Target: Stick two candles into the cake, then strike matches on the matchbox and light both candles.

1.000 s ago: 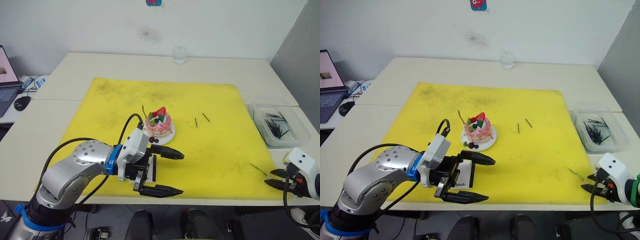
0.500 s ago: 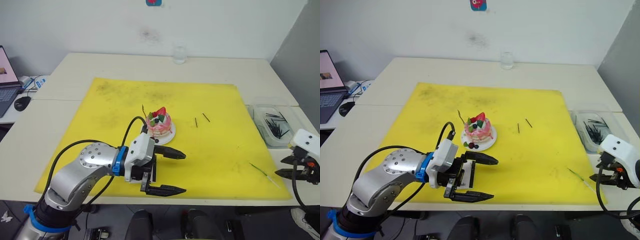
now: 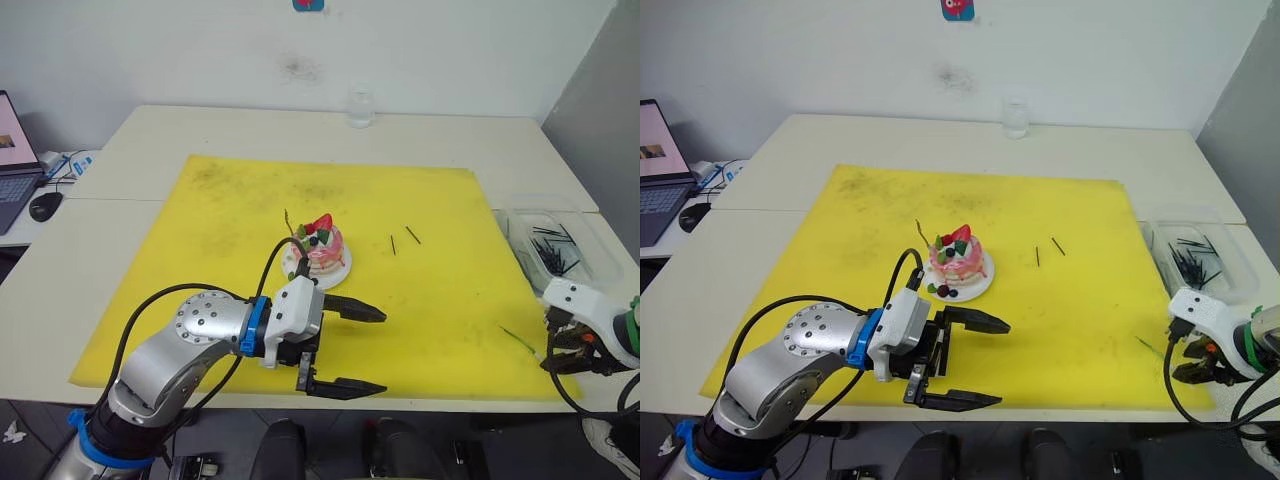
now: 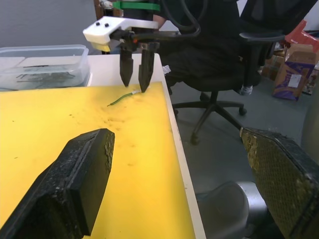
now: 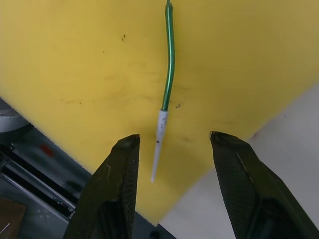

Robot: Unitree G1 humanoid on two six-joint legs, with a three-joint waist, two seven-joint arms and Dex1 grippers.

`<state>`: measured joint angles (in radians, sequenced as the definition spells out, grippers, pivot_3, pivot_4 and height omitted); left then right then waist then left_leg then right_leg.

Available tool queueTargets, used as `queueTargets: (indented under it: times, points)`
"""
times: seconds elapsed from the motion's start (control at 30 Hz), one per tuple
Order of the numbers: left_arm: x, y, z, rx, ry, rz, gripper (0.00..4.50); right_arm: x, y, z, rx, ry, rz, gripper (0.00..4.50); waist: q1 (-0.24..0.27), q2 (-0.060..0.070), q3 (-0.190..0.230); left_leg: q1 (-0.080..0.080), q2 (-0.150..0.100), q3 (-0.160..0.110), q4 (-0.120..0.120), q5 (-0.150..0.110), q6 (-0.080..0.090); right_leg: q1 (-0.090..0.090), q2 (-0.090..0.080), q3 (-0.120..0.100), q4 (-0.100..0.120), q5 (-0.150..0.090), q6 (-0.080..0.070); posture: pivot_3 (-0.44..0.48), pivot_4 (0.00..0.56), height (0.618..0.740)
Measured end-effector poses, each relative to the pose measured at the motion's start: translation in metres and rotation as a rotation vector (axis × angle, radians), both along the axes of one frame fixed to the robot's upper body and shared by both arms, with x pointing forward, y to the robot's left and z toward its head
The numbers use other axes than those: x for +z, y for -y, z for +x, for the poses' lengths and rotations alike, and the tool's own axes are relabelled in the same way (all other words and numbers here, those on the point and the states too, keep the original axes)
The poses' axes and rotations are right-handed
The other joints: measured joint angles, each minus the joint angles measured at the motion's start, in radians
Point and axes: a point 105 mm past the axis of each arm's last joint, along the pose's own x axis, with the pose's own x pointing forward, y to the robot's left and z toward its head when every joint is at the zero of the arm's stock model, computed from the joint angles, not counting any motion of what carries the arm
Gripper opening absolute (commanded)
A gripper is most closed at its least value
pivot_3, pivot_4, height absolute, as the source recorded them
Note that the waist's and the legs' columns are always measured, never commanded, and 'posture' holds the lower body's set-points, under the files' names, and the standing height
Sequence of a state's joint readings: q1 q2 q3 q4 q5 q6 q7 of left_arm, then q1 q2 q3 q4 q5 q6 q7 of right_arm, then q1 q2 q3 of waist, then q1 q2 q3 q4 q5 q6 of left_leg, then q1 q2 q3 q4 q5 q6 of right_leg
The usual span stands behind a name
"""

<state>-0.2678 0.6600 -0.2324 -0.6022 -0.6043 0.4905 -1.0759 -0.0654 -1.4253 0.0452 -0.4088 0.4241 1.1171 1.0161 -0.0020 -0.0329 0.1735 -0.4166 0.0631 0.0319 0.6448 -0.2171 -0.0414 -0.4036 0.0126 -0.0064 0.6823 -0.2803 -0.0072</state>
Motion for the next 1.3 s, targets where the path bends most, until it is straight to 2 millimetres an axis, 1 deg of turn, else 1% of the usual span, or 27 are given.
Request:
queueTargets:
  times: [0.1,0.33,0.6,0.7,0.77,0.83,0.87,1.0,1.13,1.23,1.3]
  points:
    - [-0.001,0.002,-0.004,-0.002,-0.001,-0.004,4.50,-0.003,-0.002,0.002,-0.001,0.009,0.004,2.31,0.000,0.000,0.000,0.000,0.000,0.000,0.000,0.000,0.000,0.000,0.000,0.000,0.000,0.000,0.000,0.000,0.150,0.740]
    - [-0.003,0.003,-0.005,0.002,-0.009,-0.003,4.50,0.005,-0.010,0.008,0.019,0.043,0.013,2.31,0.000,0.001,0.000,0.000,0.000,0.000,0.000,0.000,0.000,0.000,0.000,0.000,0.001,0.000,0.000,0.000,0.150,0.740]
    - [-0.005,0.003,-0.005,0.006,-0.005,0.004,4.50,-0.003,-0.012,0.005,0.025,0.015,0.014,2.31,0.000,0.001,0.000,0.000,0.000,0.000,0.000,0.000,0.000,0.000,0.000,0.000,0.000,0.000,0.000,0.000,0.150,0.740]
    - [-0.004,0.003,-0.005,0.005,-0.003,0.004,4.50,-0.003,-0.013,0.006,0.024,0.015,0.020,1.72,0.000,0.001,0.000,0.000,0.000,0.000,0.000,0.000,0.000,0.000,0.000,0.000,0.001,0.000,0.000,0.000,0.150,0.740]
    - [-0.004,0.003,-0.005,0.005,-0.002,0.004,4.50,-0.004,-0.014,0.006,0.022,0.014,0.029,1.08,0.000,0.001,0.000,0.000,0.000,0.000,0.000,0.000,0.000,0.000,0.000,0.000,0.001,0.000,0.000,0.000,0.150,0.740]
    - [-0.004,0.003,-0.005,0.005,-0.002,0.005,4.50,-0.004,-0.015,0.007,0.016,0.014,0.035,0.28,0.000,0.001,0.000,0.000,0.000,0.000,0.000,0.000,0.000,0.000,0.000,0.000,0.001,0.000,0.000,0.000,0.150,0.740]
    - [-0.004,0.003,-0.004,0.006,-0.004,0.006,4.50,-0.004,-0.015,0.006,0.014,0.012,0.039,0.05,0.000,0.001,0.000,0.000,0.000,0.000,0.000,0.000,0.000,0.000,0.000,0.000,0.001,0.000,0.000,0.000,0.150,0.740]
    - [-0.004,0.003,-0.004,0.010,-0.010,0.007,4.50,-0.003,-0.017,0.006,0.006,0.004,0.046,0.05,0.000,0.001,0.000,0.000,0.000,0.000,0.000,0.000,0.000,0.000,0.000,0.000,0.001,0.000,0.000,0.000,0.150,0.740]
    - [-0.004,0.002,-0.002,0.015,-0.011,0.010,4.50,0.002,-0.021,0.007,0.004,0.004,0.072,0.05,0.000,0.001,0.000,0.000,0.000,0.000,0.000,0.000,0.000,0.000,0.000,0.000,0.001,0.000,0.000,0.000,0.150,0.740]
    - [-0.005,0.001,-0.001,0.028,-0.009,0.014,4.50,0.018,-0.026,0.014,0.025,0.040,0.094,0.05,-0.001,0.002,-0.001,0.000,0.000,0.000,0.000,0.000,0.000,0.000,0.000,0.001,0.001,0.000,0.000,0.000,0.150,0.740]
    - [-0.005,-0.004,0.002,0.057,-0.005,0.020,4.50,0.038,-0.034,0.023,0.042,0.098,0.127,0.05,-0.003,0.003,0.000,0.001,0.001,0.000,0.000,0.000,0.000,-0.001,0.000,0.001,0.001,0.000,0.000,0.000,0.150,0.740]
